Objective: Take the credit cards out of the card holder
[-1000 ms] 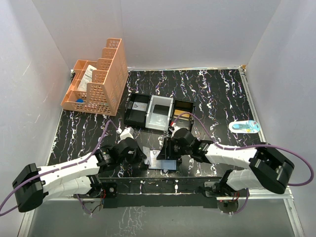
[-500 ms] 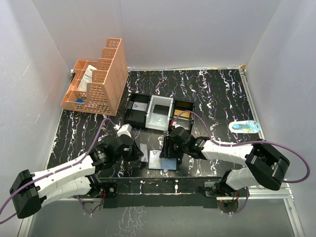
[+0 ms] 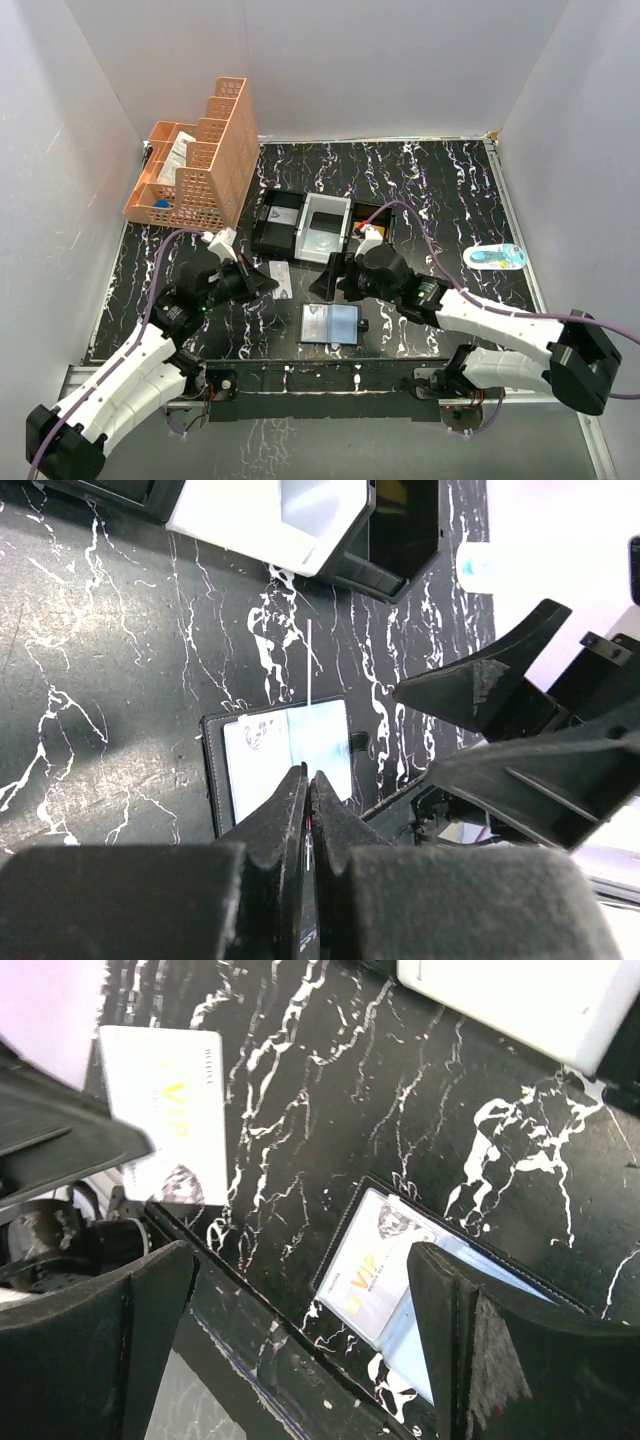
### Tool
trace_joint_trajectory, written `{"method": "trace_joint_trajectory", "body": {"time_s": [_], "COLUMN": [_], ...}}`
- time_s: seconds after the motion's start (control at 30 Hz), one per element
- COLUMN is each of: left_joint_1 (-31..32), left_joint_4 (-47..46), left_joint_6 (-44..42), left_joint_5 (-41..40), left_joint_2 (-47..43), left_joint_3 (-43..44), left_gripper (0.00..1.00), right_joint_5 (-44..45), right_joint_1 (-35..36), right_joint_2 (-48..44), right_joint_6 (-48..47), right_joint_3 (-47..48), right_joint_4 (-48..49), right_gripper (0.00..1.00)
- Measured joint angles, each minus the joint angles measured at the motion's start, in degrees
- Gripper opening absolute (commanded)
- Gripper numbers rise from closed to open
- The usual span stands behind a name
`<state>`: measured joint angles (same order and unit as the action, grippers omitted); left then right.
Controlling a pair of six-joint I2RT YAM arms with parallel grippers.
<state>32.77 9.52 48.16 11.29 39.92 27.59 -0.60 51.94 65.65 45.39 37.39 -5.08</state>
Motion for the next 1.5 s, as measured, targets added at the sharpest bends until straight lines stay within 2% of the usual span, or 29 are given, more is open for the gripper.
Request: {"method": "trace_joint_trajectory", "body": {"time_s": [0.17,0.27,0.4,0.57,0.67,0.9,1.17,1.5], "left_joint_1": [-7.6,-10.5,-11.3,-11.3,-11.3,-11.3,-11.3,-11.3], "left_joint_4": [-5.2,-10.6,-19.8,-26.9,-29.7,-30.1,-29.7,-29.7], "left_joint_6": [0.4,3.0,8.4,12.8,14.1,15.1,15.6,15.8], "left_joint_5": [10.4,16.5,22.5,26.5,28.0,28.9,29.0,30.1], "left_joint_2": [-1.9,-3.7,-4.8,-4.7,-4.8,-5.7,-7.7,-7.8], "left_joint_3": [-3.8,-7.6,-12.5,-14.5,-14.5,-14.5,-14.5,-14.5], "left_gripper": [0.0,0.0,0.0,0.0,0.0,0.0,0.0,0.0], "right_joint_5": [-1.3,-5.1,-12.5,-20.2,-23.6,-29.3,-32.4,-35.0], "right_joint_1": [-0.8,-3.8,-8.4,-9.2,-9.2,-8.8,-7.8,-7.3], "right_joint_2": [-6.4,-9.0,-8.6,-5.0,-2.4,4.0,8.3,12.6], "right_joint_6": [-0.7,-0.2,1.5,6.0,8.8,13.5,16.9,20.8], "right_joint_3": [-2.7,-4.2,-5.4,-5.4,-5.8,-6.1,-6.1,-6.0], "right_joint_4": [4.3,7.4,12.0,17.6,22.1,29.5,36.9,43.1], "right_gripper": [0.95,0.95,0.91,0.86,0.78,0.66,0.56,0.37]}}
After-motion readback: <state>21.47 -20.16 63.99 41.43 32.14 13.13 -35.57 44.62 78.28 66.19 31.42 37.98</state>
